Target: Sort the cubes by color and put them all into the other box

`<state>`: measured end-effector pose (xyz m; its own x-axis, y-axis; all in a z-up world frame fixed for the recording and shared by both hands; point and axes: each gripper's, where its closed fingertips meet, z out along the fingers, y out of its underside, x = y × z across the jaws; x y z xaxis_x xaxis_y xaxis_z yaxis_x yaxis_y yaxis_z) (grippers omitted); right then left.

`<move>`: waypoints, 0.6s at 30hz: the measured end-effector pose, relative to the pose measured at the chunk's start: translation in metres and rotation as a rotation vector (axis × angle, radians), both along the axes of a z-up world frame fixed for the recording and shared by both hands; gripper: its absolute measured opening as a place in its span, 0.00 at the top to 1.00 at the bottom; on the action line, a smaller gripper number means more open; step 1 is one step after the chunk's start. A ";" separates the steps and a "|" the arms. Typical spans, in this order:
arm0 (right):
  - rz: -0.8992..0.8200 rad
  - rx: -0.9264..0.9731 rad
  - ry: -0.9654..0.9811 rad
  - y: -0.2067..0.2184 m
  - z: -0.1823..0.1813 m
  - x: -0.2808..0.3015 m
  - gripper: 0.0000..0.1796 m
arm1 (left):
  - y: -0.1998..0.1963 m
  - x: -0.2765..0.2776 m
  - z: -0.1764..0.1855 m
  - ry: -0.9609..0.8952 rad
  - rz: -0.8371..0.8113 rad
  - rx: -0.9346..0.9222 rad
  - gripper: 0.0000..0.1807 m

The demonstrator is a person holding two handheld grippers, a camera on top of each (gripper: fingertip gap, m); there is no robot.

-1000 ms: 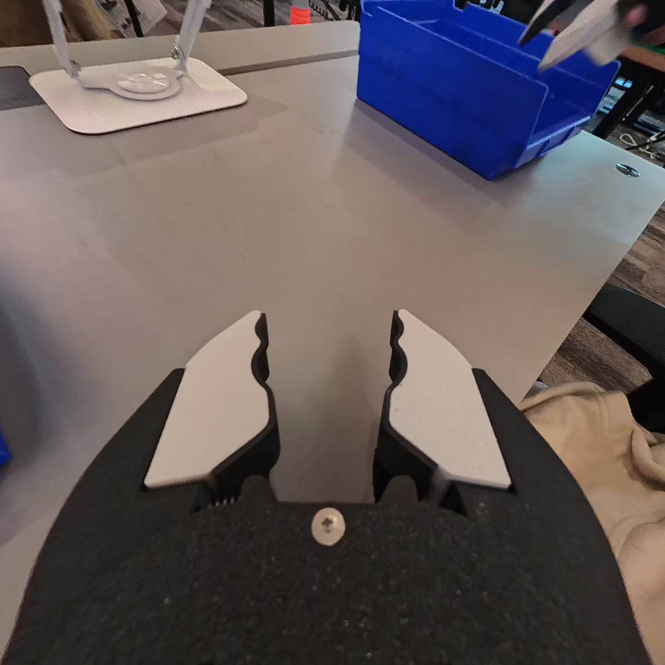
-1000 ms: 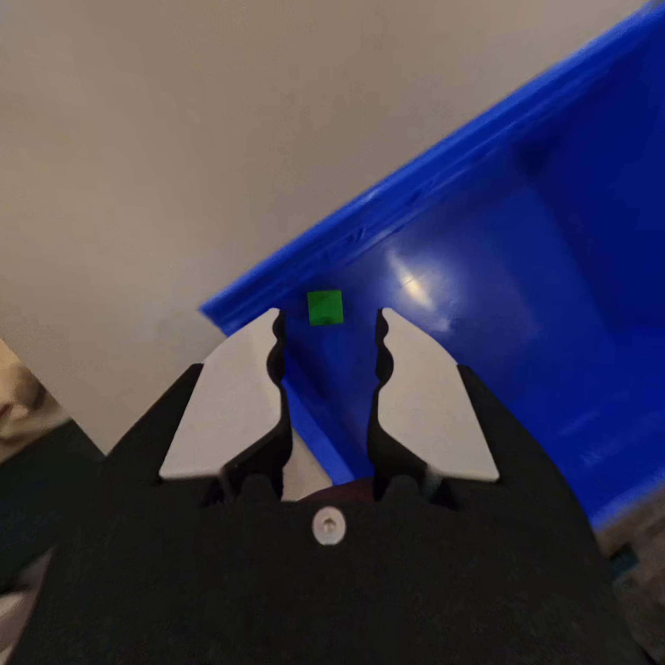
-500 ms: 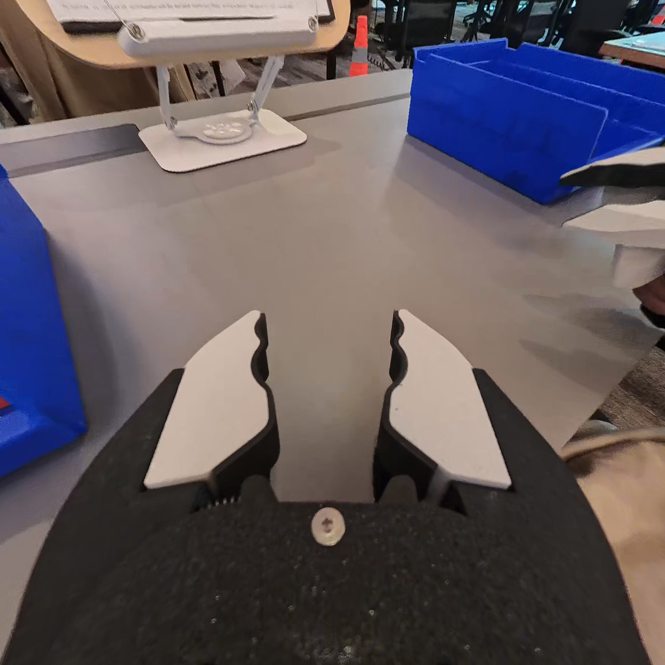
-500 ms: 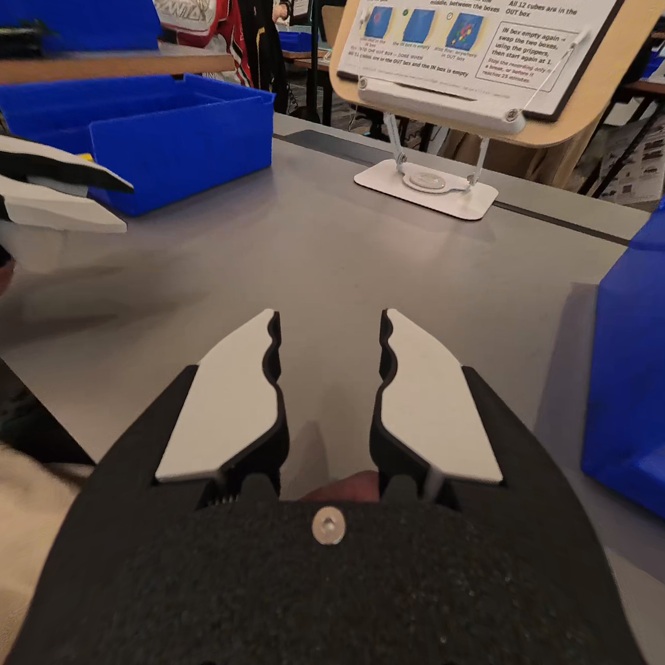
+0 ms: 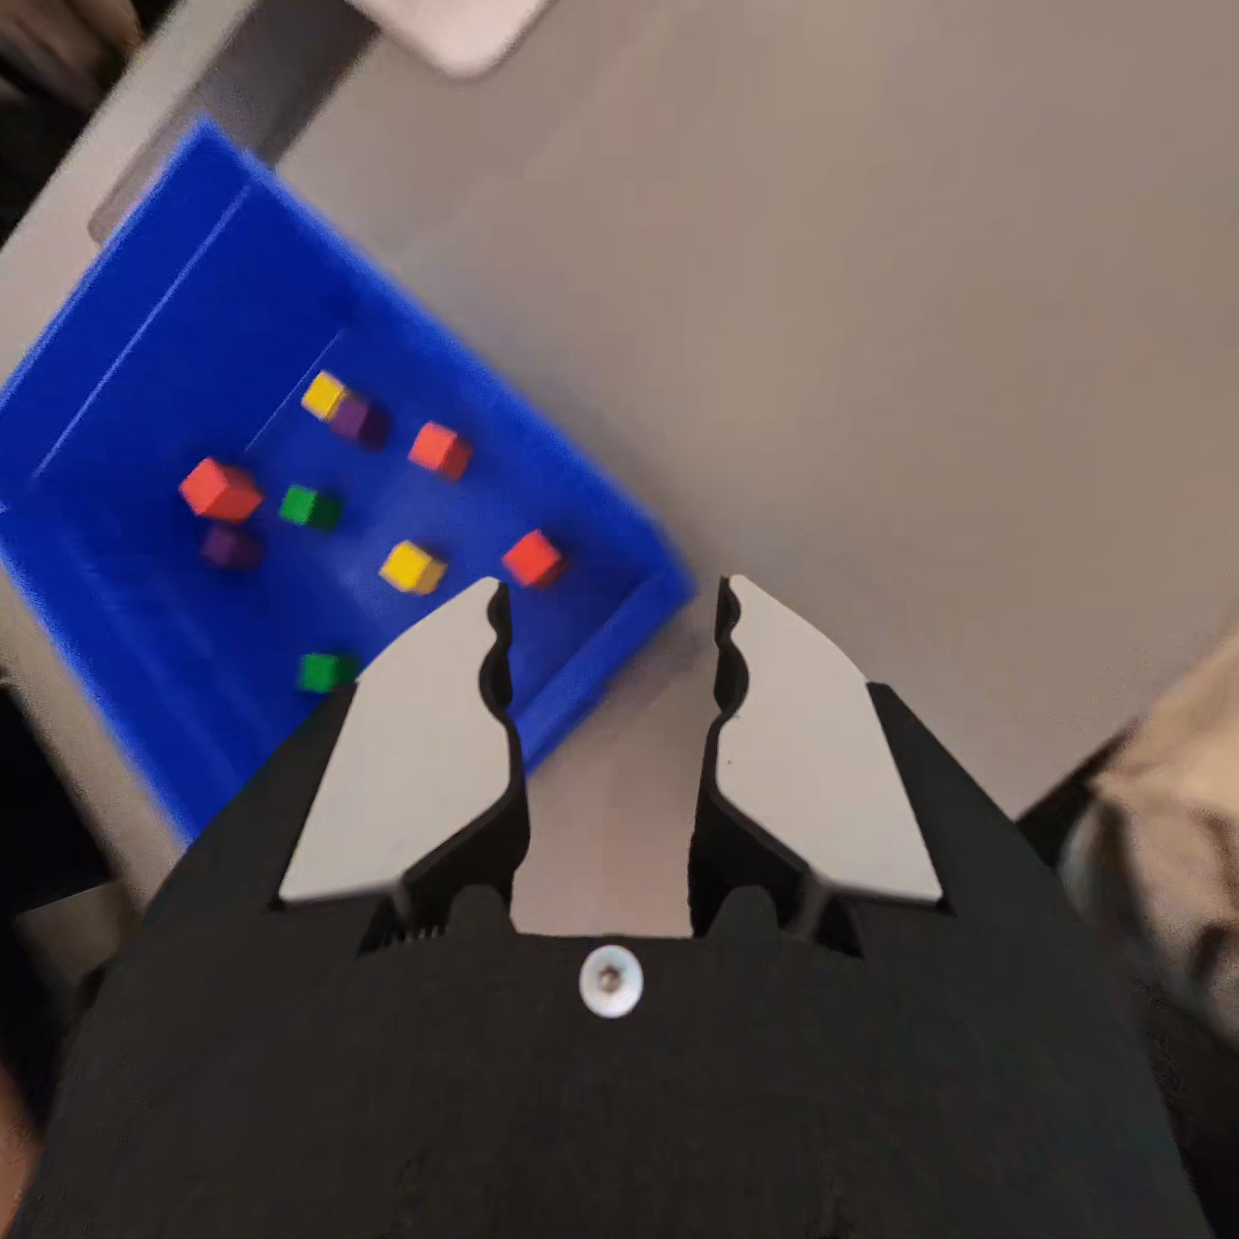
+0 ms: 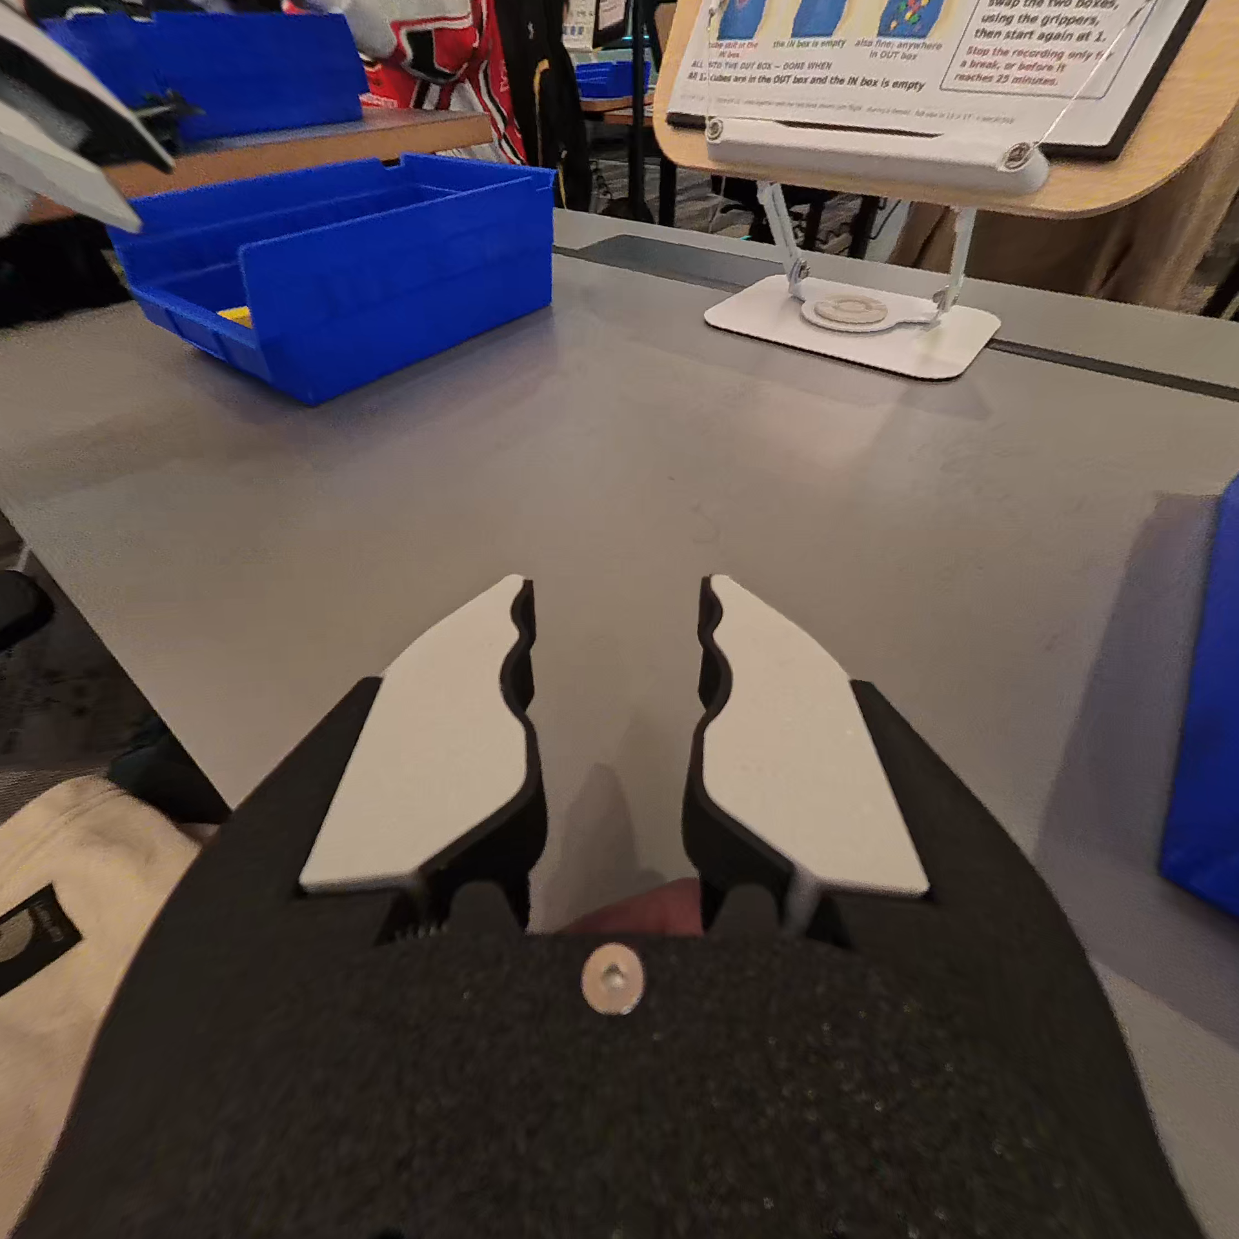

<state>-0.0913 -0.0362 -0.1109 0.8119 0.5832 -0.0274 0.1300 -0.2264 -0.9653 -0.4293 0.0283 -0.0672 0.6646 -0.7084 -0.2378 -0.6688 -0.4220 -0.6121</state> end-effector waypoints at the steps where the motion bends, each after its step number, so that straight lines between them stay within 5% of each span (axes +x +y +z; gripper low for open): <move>1: 0.011 -0.004 0.004 0.000 0.000 -0.001 0.75 | 0.017 -0.019 -0.006 0.097 -0.022 -0.035 0.68; 4: 0.018 0.008 -0.045 0.001 -0.004 -0.002 0.75 | 0.067 -0.060 -0.034 0.319 -0.149 -0.105 0.68; 8: 0.024 0.025 -0.060 -0.002 -0.003 -0.004 0.76 | 0.085 -0.068 -0.072 0.331 -0.232 -0.424 0.67; 15: 0.020 0.023 -0.051 -0.003 -0.003 -0.002 0.77 | 0.123 -0.089 -0.109 0.514 -0.258 -0.459 0.69; 18: 0.015 0.009 -0.036 -0.002 -0.004 0.000 0.78 | 0.123 -0.089 -0.121 0.492 -0.277 -0.497 0.87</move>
<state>-0.0908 -0.0381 -0.1149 0.8035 0.5952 0.0067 0.1679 -0.2159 -0.9619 -0.5184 0.1508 -0.1878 0.3461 -0.9356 -0.0695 -0.9378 -0.3472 0.0037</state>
